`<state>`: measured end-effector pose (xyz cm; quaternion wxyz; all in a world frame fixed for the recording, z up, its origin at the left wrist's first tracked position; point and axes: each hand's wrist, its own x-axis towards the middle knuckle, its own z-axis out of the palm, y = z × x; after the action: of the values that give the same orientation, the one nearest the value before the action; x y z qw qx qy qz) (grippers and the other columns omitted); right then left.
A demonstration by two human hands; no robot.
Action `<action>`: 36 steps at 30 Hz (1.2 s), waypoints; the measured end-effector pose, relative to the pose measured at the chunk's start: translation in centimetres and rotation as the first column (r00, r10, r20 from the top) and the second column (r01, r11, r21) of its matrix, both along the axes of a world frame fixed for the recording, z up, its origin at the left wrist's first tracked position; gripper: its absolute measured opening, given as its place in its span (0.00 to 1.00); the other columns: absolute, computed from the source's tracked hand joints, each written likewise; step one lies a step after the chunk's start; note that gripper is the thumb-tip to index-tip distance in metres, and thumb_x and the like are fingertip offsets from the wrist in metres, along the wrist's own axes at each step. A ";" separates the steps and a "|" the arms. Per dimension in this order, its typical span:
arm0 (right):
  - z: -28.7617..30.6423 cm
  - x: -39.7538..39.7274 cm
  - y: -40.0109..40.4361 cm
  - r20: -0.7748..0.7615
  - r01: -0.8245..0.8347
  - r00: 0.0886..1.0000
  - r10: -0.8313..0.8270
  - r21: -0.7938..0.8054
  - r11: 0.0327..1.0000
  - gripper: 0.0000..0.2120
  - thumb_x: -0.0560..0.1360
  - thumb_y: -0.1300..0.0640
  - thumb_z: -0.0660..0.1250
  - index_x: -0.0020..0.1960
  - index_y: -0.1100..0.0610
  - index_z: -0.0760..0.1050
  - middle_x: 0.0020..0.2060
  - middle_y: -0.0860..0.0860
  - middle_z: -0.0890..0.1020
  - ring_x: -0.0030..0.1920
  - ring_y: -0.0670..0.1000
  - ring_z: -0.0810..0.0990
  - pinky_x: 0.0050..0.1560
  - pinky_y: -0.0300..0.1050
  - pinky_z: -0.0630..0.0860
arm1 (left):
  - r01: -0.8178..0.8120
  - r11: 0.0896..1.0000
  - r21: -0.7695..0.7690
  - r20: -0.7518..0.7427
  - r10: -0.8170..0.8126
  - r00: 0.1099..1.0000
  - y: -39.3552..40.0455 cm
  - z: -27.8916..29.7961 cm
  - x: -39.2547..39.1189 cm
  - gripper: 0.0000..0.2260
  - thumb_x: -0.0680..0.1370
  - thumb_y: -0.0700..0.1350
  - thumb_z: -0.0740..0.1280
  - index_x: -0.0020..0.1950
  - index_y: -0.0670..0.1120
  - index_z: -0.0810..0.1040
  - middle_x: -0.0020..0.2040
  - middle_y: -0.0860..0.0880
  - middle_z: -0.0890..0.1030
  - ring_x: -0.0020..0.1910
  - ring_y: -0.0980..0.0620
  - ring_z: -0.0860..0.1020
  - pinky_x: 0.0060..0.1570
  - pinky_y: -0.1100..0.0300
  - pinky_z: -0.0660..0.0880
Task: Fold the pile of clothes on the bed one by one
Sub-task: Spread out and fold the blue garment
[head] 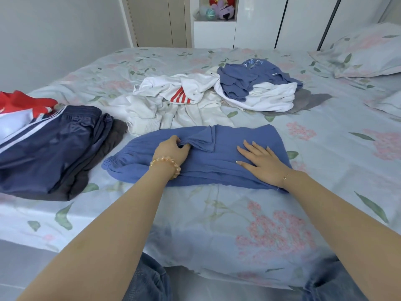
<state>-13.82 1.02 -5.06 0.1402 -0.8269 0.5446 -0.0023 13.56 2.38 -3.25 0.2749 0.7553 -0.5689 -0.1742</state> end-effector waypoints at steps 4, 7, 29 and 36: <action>0.2 -0.4 0.2 0.060 -0.011 0.998 0.010 0.009 1.000 0.28 0.80 0.38 0.49 0.78 0.42 0.48 0.78 0.43 0.45 0.78 0.46 0.42 0.77 0.50 0.38 | -0.143 0.984 0.106 -0.145 0.158 0.977 -1.4 0.4 0.3 0.23 0.82 0.55 0.54 0.37 0.40 0.73 0.39 0.46 0.75 0.48 0.42 0.76 0.43 0.57 0.67; 0.5 -0.3 0.2 0.048 -0.015 0.999 0.014 0.016 1.000 0.29 0.80 0.38 0.50 0.78 0.43 0.49 0.78 0.42 0.45 0.78 0.46 0.42 0.77 0.50 0.39 | -0.133 0.975 0.176 -0.237 0.174 0.956 -1.9 0.4 0.8 0.21 0.81 0.57 0.57 0.40 0.42 0.72 0.39 0.47 0.73 0.42 0.47 0.72 0.45 0.58 0.66; 0.4 4.2 1.4 0.041 -0.230 0.972 0.232 -0.057 0.972 0.47 0.62 0.18 0.36 0.77 0.36 0.44 0.77 0.39 0.44 0.77 0.44 0.42 0.77 0.48 0.40 | -0.283 0.952 -0.117 0.212 0.303 0.929 2.4 0.4 14.0 0.21 0.80 0.55 0.62 0.32 0.43 0.65 0.30 0.45 0.70 0.34 0.43 0.70 0.31 0.55 0.61; 2.7 1.5 -0.1 0.476 0.303 0.863 -0.169 -0.219 0.928 0.13 0.76 0.51 0.66 0.57 0.55 0.77 0.56 0.52 0.77 0.59 0.55 0.75 0.60 0.49 0.71 | -0.033 0.986 -0.166 0.534 0.118 0.837 2.8 2.0 7.0 0.21 0.79 0.54 0.63 0.68 0.45 0.70 0.65 0.42 0.71 0.63 0.40 0.69 0.58 0.45 0.69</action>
<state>-12.28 0.88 -2.36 0.1396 -0.7415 0.5891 -0.2892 20.55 5.17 -1.26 0.1656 0.7727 -0.6045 0.1008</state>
